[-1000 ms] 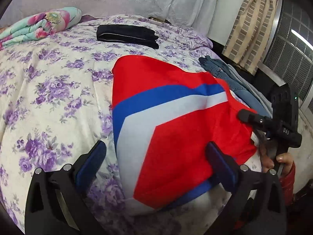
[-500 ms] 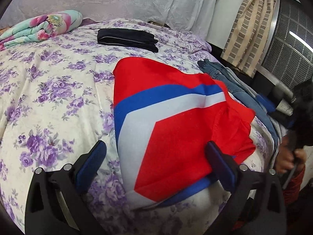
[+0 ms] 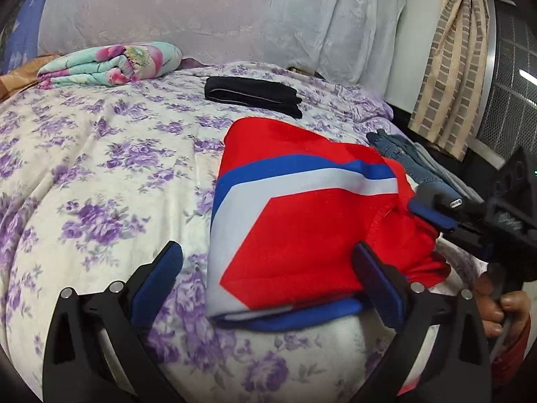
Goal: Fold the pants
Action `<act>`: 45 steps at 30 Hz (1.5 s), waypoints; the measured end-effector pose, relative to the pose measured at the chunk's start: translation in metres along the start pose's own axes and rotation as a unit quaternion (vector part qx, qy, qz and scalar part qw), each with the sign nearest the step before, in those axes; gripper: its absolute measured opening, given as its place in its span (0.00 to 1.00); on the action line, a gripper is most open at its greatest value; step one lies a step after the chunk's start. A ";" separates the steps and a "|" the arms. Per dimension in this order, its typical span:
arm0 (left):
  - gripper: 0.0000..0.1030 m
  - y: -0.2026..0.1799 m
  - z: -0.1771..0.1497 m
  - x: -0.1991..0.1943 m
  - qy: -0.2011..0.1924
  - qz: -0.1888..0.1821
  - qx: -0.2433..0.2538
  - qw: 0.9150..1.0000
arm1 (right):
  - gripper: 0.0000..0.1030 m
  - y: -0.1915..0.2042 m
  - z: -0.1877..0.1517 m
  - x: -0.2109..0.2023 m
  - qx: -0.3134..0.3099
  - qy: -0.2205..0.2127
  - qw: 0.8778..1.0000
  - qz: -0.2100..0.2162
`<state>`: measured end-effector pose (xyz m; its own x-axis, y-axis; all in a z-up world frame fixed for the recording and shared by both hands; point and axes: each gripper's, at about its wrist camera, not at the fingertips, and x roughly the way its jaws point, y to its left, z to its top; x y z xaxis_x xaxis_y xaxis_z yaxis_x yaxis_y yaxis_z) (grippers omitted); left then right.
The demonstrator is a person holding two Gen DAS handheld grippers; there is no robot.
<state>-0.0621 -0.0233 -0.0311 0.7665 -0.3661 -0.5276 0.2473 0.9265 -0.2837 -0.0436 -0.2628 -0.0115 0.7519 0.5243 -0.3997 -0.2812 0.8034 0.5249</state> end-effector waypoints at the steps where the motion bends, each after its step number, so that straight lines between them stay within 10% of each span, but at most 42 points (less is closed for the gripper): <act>1: 0.95 0.003 -0.002 -0.002 -0.004 -0.005 -0.006 1.000 | 0.65 0.006 0.000 -0.006 -0.016 -0.015 1.000 -0.014; 7: 0.96 0.006 -0.009 -0.003 -0.017 -0.023 0.001 1.000 | 0.82 0.023 -0.010 0.006 -0.130 -0.005 0.980 -0.150; 13: 0.96 0.005 -0.012 -0.004 -0.023 -0.036 0.028 0.999 | 0.93 -0.018 -0.012 0.005 -0.008 0.030 0.997 -0.068; 45: 0.96 0.005 -0.014 -0.003 -0.026 -0.041 0.033 0.998 | 0.97 0.024 -0.069 -0.023 -0.080 -0.020 0.992 -0.092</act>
<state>-0.0713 -0.0186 -0.0422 0.7713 -0.4381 -0.4616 0.3487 0.8977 -0.2694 -0.1084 -0.2362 -0.0417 0.8213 0.3563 -0.4456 -0.2259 0.9203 0.3194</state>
